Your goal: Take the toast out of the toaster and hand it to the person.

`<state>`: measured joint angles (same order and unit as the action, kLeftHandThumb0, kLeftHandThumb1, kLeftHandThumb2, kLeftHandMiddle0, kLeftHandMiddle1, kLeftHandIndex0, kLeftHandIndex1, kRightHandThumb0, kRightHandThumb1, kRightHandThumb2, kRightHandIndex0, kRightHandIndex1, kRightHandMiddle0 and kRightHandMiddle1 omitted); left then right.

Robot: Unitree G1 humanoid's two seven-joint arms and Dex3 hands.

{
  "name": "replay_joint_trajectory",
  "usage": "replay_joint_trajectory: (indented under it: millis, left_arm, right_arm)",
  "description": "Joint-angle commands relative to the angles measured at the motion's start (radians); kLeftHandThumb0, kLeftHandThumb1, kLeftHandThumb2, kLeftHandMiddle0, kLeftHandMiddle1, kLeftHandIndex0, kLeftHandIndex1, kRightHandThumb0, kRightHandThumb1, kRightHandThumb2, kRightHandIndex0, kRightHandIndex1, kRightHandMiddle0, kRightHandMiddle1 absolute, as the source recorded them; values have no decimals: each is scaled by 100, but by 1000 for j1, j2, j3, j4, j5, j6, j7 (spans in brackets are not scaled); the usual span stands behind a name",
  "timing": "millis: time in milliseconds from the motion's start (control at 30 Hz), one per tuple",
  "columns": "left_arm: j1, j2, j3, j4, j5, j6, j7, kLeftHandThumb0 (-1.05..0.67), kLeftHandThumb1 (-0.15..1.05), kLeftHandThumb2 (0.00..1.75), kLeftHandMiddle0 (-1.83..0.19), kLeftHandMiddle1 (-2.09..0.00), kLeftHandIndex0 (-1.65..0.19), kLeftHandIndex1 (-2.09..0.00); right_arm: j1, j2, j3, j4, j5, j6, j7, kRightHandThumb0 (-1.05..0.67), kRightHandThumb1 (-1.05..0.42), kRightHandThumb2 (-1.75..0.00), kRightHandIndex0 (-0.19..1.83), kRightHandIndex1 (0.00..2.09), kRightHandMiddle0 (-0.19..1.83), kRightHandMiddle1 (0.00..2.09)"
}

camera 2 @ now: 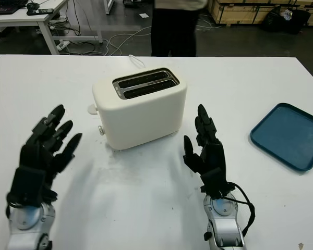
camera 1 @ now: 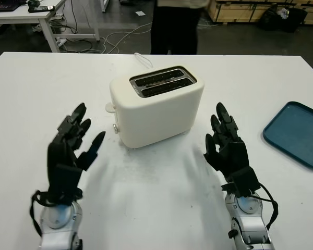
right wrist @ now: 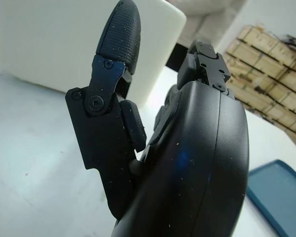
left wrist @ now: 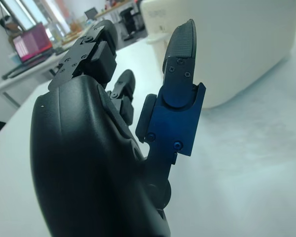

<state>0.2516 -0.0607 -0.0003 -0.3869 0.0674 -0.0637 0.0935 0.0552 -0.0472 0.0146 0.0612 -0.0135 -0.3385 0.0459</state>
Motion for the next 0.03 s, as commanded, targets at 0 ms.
replay_joint_trajectory:
  millis: [0]
  left_arm:
    - [8,-28,-24,46,0,-62,12,-54,92,31,-27,-18,-31,0]
  right_arm:
    - [-11,4,-9,41,5,-51,-3,-76,-92,-73,2,1,4,1]
